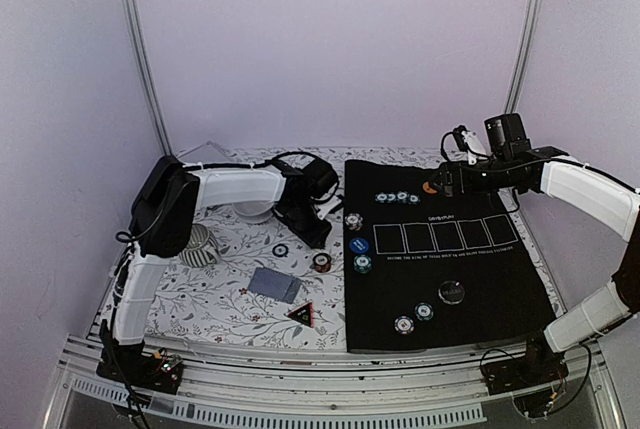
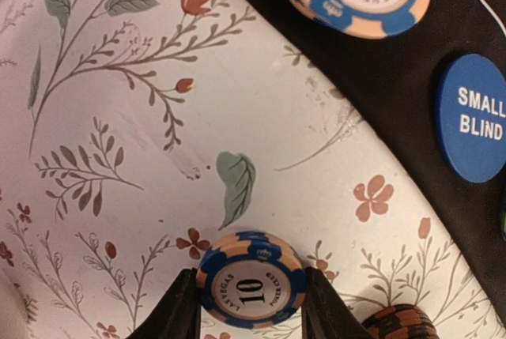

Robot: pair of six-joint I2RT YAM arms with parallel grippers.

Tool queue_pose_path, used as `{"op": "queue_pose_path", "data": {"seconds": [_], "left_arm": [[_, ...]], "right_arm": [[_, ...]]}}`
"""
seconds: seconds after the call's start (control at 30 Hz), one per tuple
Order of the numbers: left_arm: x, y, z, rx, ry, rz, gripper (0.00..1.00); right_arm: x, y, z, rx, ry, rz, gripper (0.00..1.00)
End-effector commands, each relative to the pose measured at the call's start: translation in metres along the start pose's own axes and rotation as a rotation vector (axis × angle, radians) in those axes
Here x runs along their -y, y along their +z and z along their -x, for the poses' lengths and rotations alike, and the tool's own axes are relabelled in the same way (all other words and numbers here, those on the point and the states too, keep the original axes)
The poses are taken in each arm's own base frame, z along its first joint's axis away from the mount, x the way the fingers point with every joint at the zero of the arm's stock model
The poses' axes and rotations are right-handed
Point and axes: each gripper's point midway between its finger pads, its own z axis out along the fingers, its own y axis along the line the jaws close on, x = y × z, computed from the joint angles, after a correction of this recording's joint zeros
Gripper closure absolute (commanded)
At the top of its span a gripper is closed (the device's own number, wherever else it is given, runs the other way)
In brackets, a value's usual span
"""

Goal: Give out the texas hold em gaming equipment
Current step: Pick up the pile of poker chips from the center of the board, then pass from the left arm to the right

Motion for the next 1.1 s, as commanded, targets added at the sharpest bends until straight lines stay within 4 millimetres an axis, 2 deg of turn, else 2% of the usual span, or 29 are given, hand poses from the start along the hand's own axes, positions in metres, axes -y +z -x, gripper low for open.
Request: {"op": "queue_pose_path", "data": {"seconds": [0.0,0.1,0.23,0.33,0.5,0.67,0.8,0.9,1.07], "left_arm": [[-0.020,-0.018,0.003,0.017,0.005,0.078,1.00],[-0.025,-0.048,0.015,0.077,0.011,0.098,1.00],[-0.020,-0.092,0.030,0.153,0.048,0.096,1.00],[-0.004,-0.123,0.037,0.196,0.112,0.097,1.00],[0.037,-0.165,0.040,0.243,0.249,0.072,1.00],[0.073,-0.190,0.039,0.270,0.357,0.027,1.00],[0.090,-0.202,0.043,0.299,0.395,-0.001,1.00],[0.093,-0.207,0.046,0.313,0.399,-0.005,1.00],[0.096,-0.209,0.048,0.321,0.404,-0.007,1.00]], "right_arm": [[-0.004,-0.006,0.007,0.017,0.006,0.023,0.01],[-0.011,-0.007,0.011,0.021,0.017,0.058,0.01],[-0.026,-0.006,0.016,0.014,0.058,0.142,0.01],[-0.050,-0.002,0.012,-0.015,0.126,0.295,0.02],[-0.103,0.009,-0.002,-0.107,0.213,0.557,0.15],[-0.160,0.009,-0.013,-0.200,0.222,0.801,0.24],[-0.192,0.009,-0.025,-0.266,0.227,0.928,0.33],[-0.210,0.012,-0.036,-0.314,0.239,0.969,0.36],[-0.221,0.023,-0.050,-0.366,0.255,0.997,0.45]]}}
